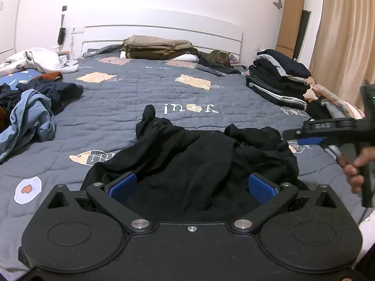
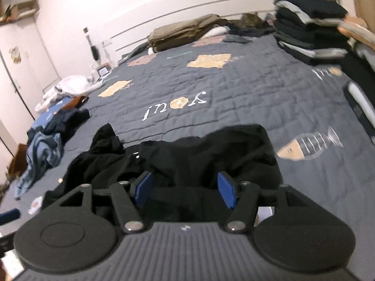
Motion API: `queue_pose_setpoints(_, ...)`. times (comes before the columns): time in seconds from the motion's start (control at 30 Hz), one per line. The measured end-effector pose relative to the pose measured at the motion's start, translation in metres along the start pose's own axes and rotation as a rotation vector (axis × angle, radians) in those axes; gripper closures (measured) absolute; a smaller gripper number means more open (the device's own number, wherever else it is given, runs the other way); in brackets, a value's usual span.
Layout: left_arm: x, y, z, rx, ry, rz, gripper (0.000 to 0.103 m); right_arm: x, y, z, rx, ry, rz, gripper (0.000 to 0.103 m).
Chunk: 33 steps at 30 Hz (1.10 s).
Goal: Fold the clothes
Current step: 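Grasp the black garment's sleeve with the right gripper and lift it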
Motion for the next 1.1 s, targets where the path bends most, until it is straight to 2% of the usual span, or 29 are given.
queue_pose_setpoints(0.17, -0.007, 0.002, -0.001, -0.001, -0.002, -0.014, 0.000, -0.029, -0.005, -0.007, 0.150, 0.034, 0.014, 0.040)
queue_pose_setpoints(0.37, -0.013, 0.006, -0.001, -0.013, -0.004, -0.032, 0.000, -0.059, -0.001, -0.026, 0.304, 0.003, 0.004, 0.038)
queue_pose_setpoints(0.53, -0.008, 0.001, 0.006, 0.018, 0.084, -0.003, 0.000, -0.073, 0.004, -0.038, 0.450, 0.019, 0.009, 0.037)
queue_pose_setpoints(0.67, -0.003, -0.003, 0.012, 0.042, 0.154, 0.020, 0.000, -0.077, 0.002, -0.034, 0.418, 0.005, 0.013, 0.041)
queue_pose_setpoints(0.7, -0.002, -0.004, 0.014, 0.043, 0.167, 0.025, 0.000, -0.078, 0.002, -0.031, 0.396, 0.012, 0.014, 0.050)
queue_pose_setpoints(0.73, -0.001, -0.005, 0.016, 0.045, 0.180, 0.029, 0.000, -0.079, 0.001, -0.027, 0.371, 0.020, 0.010, 0.071)
queue_pose_setpoints(0.8, -0.001, -0.005, 0.019, 0.049, 0.183, 0.027, 0.000, -0.076, -0.003, -0.019, 0.311, 0.019, 0.015, 0.090)
queue_pose_setpoints(0.97, -0.004, -0.003, 0.018, 0.050, 0.177, 0.015, 0.000, -0.061, -0.020, 0.002, 0.122, -0.006, 0.055, 0.096)
queue_pose_setpoints(1.1, -0.005, -0.003, 0.017, 0.057, 0.178, 0.016, 0.000, -0.036, -0.041, 0.021, -0.001, -0.006, 0.139, 0.096)
Point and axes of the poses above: each gripper's, at about its wrist camera, not at the fingertips, and x roughly against the way its jaws point, z to its right, y to its underside, the point moved 9 cm from there along -x, roughly the way its jaws point, and after that the axes turned 2 degrees about -y, right-handed, at the moved point
